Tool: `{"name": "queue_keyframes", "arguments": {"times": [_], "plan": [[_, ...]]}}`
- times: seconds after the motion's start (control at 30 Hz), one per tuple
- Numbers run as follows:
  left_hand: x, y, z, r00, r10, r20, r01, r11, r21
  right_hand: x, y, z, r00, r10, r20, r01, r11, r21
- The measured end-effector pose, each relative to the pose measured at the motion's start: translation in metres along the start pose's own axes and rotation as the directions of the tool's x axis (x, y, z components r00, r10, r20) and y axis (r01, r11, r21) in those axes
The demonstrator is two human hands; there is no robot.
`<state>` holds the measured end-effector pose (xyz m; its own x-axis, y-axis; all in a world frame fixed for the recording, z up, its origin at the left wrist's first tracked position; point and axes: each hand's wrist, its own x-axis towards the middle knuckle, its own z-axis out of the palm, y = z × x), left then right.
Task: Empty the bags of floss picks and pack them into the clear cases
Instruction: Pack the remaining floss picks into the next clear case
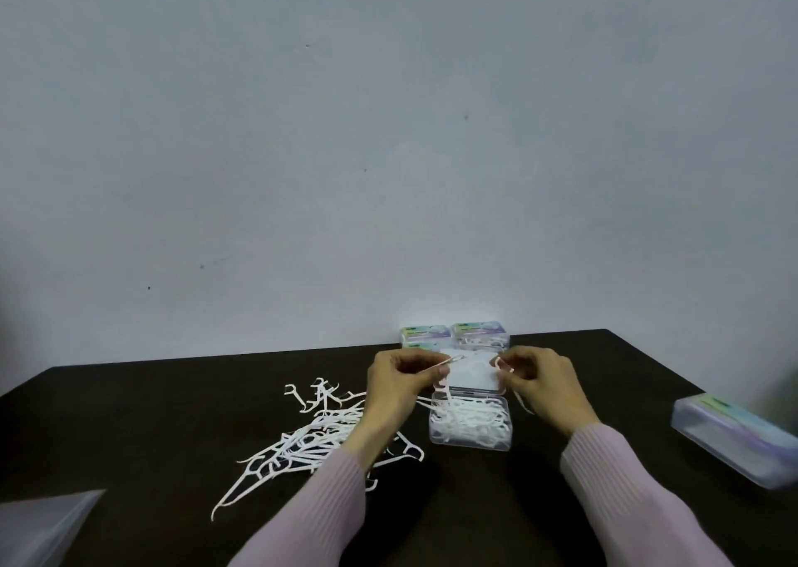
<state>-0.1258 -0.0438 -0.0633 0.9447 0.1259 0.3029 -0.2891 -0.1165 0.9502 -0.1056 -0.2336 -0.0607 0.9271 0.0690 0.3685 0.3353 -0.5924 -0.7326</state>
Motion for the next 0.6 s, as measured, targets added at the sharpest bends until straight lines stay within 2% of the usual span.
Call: {"name": "queue_keyframes", "arguments": {"times": [0.17, 0.33, 0.43, 0.6], "plan": [[0.006, -0.001, 0.016, 0.998, -0.002, -0.063, -0.001, 0.999, -0.05, 0.003, 0.002, -0.006, 0.981, 0.045, -0.189, -0.02, 0.991, 0.132], [0.003, -0.006, 0.028, 0.99, 0.021, -0.142, -0.021, 1.0, 0.008, 0.005, 0.004, -0.006, 0.967, 0.12, -0.223, -0.064, 0.968, 0.242], [0.002, -0.01, 0.027, 0.992, 0.089, -0.092, -0.077, 0.989, 0.127, 0.005, 0.006, -0.007, 0.959, 0.161, -0.234, -0.093, 0.956, 0.278], [0.002, -0.014, 0.015, 0.986, 0.145, 0.082, -0.163, 0.937, 0.31, 0.004, 0.007, -0.009, 0.936, 0.225, -0.269, -0.117, 0.923, 0.365]]}}
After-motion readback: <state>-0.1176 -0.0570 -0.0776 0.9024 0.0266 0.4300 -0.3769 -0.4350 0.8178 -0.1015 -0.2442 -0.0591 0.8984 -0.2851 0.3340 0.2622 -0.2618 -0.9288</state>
